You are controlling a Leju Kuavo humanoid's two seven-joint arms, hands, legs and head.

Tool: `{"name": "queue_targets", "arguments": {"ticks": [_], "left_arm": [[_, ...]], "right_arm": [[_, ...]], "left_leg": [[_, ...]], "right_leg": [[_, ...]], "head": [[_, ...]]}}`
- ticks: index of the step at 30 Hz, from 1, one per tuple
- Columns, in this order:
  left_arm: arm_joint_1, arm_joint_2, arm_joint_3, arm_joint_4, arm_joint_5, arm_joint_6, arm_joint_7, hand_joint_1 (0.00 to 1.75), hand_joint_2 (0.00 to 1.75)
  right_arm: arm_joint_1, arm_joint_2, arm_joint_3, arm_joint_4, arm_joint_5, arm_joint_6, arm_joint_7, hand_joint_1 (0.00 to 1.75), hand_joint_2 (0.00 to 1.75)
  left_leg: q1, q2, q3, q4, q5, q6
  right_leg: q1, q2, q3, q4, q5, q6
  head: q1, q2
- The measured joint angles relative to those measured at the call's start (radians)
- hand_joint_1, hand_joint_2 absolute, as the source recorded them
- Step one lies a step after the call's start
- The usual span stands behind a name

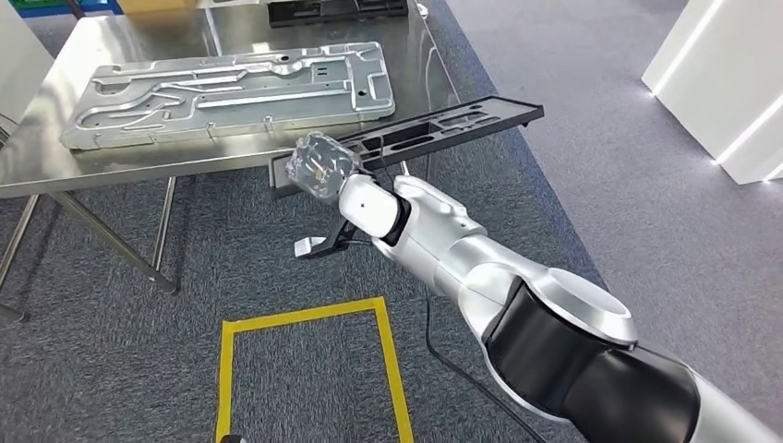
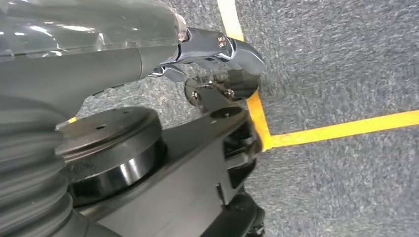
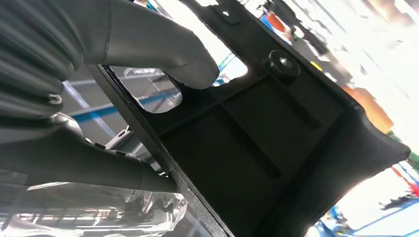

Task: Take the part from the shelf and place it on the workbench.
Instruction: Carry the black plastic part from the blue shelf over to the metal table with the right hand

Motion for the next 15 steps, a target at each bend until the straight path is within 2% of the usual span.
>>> {"name": "queue_targets", "arguments": {"ticks": [2, 4, 5, 7, 8, 9, 10, 12, 13, 14, 15], "left_arm": [[0.000, -0.001, 0.000, 0.000, -0.001, 0.000, 0.000, 0.00, 1.75], [0.000, -0.002, 0.001, 0.000, -0.003, -0.001, -0.001, 0.00, 1.75], [-0.001, -0.003, 0.002, 0.000, -0.004, -0.002, -0.002, 0.00, 1.75], [-0.001, -0.004, 0.002, 0.000, -0.008, -0.005, -0.002, 0.00, 1.75], [0.000, -0.005, 0.002, 0.000, -0.010, -0.007, -0.002, 0.00, 1.75], [0.001, -0.006, 0.002, 0.000, -0.013, -0.009, -0.001, 0.00, 1.75], [0.003, -0.006, 0.002, 0.000, -0.016, -0.009, 0.001, 0.00, 1.75], [0.004, -0.007, 0.002, 0.000, -0.021, -0.010, 0.004, 0.00, 1.75], [0.003, -0.009, 0.003, 0.000, -0.023, -0.011, 0.005, 0.00, 1.75], [0.002, -0.010, 0.003, 0.000, -0.025, -0.012, 0.006, 0.00, 1.75], [0.001, -0.011, 0.003, 0.000, -0.027, -0.014, 0.007, 0.00, 1.75]], "right_arm": [[0.002, 0.012, 0.013, 0.004, 0.000, 0.011, 0.000, 1.75, 1.75], [0.002, 0.020, 0.026, 0.007, 0.000, 0.019, 0.001, 1.75, 1.75], [0.001, 0.022, 0.032, 0.009, 0.000, 0.020, 0.002, 1.75, 1.75], [-0.001, 0.023, 0.047, 0.015, 0.000, 0.019, 0.004, 1.75, 1.75], [0.000, 0.023, 0.055, 0.019, 0.000, 0.019, 0.005, 1.75, 1.75], [0.000, 0.023, 0.061, 0.023, 0.000, 0.019, 0.007, 1.75, 1.75], [-0.002, 0.024, 0.065, 0.028, 0.000, 0.019, 0.010, 1.75, 1.75], [-0.013, 0.024, 0.068, 0.033, 0.000, 0.020, 0.017, 1.75, 1.75], [-0.023, 0.024, 0.068, 0.035, 0.000, 0.020, 0.022, 1.75, 1.75], [-0.034, 0.024, 0.070, 0.037, 0.000, 0.020, 0.025, 1.75, 1.75], [-0.045, 0.024, 0.071, 0.039, 0.000, 0.022, 0.029, 1.75, 1.75]], "left_leg": [[-0.001, -0.002, 0.001, -0.004, -0.001, 0.013], [0.000, -0.002, 0.006, -0.010, -0.001, 0.027], [0.000, -0.002, 0.009, -0.012, -0.002, 0.034], [-0.006, -0.002, 0.013, -0.011, -0.008, 0.045], [-0.009, -0.003, 0.016, -0.010, -0.011, 0.048], [-0.013, -0.003, 0.019, -0.009, -0.015, 0.051], [-0.016, -0.005, 0.023, -0.008, -0.020, 0.053], [-0.023, -0.006, 0.034, -0.005, -0.030, 0.054], [-0.027, -0.007, 0.037, -0.004, -0.035, 0.052], [-0.029, -0.007, 0.039, -0.004, -0.040, 0.049], [-0.029, -0.006, 0.041, -0.004, -0.046, 0.045]], "right_leg": [[0.000, -0.001, 0.001, -0.001, -0.004, 0.013], [0.000, -0.005, -0.015, 0.035, -0.026, 0.020], [0.001, -0.007, -0.039, 0.083, -0.049, 0.020], [0.004, -0.009, -0.115, 0.216, -0.097, 0.017], [0.005, -0.009, -0.149, 0.267, -0.104, 0.015], [0.007, -0.009, -0.169, 0.286, -0.093, 0.011], [0.010, -0.009, -0.169, 0.264, -0.065, 0.005], [0.020, -0.009, -0.126, 0.141, 0.013, -0.013], [0.024, -0.010, -0.101, 0.080, 0.038, -0.021], [0.027, -0.012, -0.084, 0.039, 0.050, -0.027], [0.030, -0.013, -0.075, 0.020, 0.048, -0.032]], "head": [[0.000, 0.000], [0.000, 0.000], [0.000, 0.000], [0.000, 0.000], [0.000, 0.000], [0.000, 0.000], [0.000, 0.000], [0.000, 0.000], [0.000, 0.000], [0.000, 0.000], [0.000, 0.000]]}}
